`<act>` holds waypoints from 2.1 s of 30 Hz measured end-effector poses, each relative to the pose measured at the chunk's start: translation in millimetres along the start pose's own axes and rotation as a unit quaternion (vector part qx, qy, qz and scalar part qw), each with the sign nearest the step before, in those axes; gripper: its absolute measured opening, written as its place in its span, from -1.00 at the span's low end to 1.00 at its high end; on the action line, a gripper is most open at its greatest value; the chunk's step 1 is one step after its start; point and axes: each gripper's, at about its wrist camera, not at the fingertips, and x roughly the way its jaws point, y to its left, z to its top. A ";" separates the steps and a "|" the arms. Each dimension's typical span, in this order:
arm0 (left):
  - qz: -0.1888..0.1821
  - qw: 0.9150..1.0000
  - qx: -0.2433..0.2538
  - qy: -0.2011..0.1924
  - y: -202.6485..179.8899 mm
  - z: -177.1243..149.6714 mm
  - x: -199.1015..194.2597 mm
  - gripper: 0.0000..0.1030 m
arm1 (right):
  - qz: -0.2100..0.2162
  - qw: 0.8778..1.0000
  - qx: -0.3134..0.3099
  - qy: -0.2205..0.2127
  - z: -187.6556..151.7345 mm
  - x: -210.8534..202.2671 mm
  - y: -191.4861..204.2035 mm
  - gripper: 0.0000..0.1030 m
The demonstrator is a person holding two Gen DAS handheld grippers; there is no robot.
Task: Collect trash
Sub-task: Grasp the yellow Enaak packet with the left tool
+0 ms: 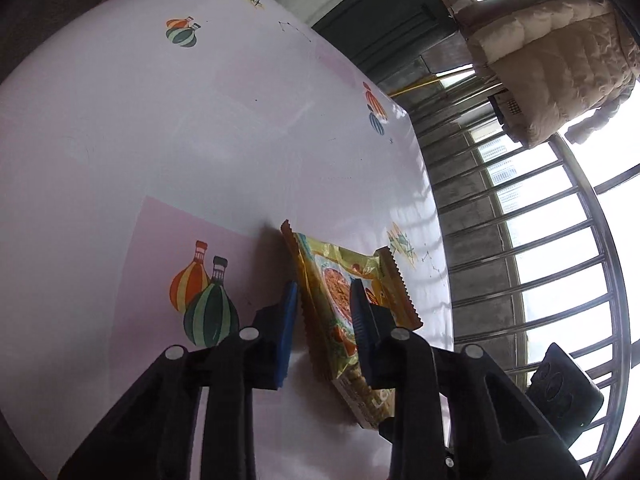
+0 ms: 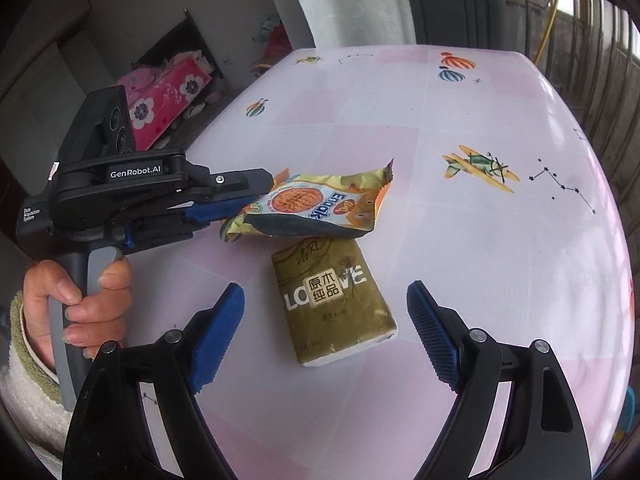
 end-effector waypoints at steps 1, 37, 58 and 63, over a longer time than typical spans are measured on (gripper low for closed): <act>0.006 1.000 0.008 0.000 -0.8 -0.5 3.0 -0.70 | -0.008 1.000 -0.008 0.009 -0.3 5.7 1.1 0.47; 0.065 0.991 0.079 -0.085 22.6 -164.5 -103.9 0.89 | -0.025 0.988 0.151 0.001 -102.1 -70.2 -27.9 0.61; 0.022 0.993 0.022 -0.110 34.6 -173.9 -117.2 0.89 | -0.012 0.979 0.204 -0.015 -113.1 -70.5 -39.3 0.85; 0.014 0.993 0.023 -0.112 35.8 -175.0 -118.4 0.89 | -0.012 0.978 0.210 -0.015 -114.6 -71.3 -40.2 0.85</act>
